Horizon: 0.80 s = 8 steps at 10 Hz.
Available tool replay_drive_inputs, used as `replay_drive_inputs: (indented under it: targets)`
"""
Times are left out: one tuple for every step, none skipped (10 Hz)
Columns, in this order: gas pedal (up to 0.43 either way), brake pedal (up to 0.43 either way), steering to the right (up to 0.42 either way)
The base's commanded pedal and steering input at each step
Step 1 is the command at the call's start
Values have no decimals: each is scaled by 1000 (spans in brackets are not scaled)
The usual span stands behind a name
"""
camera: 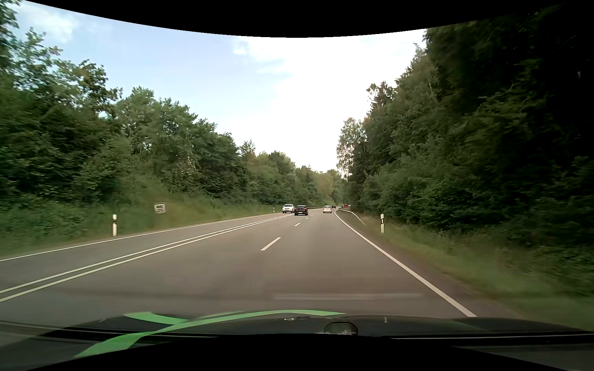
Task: Follow the waypoints while adhering to traffic rules and regulations
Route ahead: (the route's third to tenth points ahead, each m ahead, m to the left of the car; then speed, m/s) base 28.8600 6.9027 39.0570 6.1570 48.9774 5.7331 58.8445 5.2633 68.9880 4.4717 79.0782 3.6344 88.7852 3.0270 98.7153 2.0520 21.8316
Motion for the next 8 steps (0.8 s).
replay_drive_inputs:
  targets:
    - [378, 0, 3]
    - [390, 0, 3]
    - [398, 0, 3]
    - [398, 0, 3]
    - [409, 0, 3]
    - [409, 0, 3]
    - [409, 0, 3]
    - [409, 0, 3]
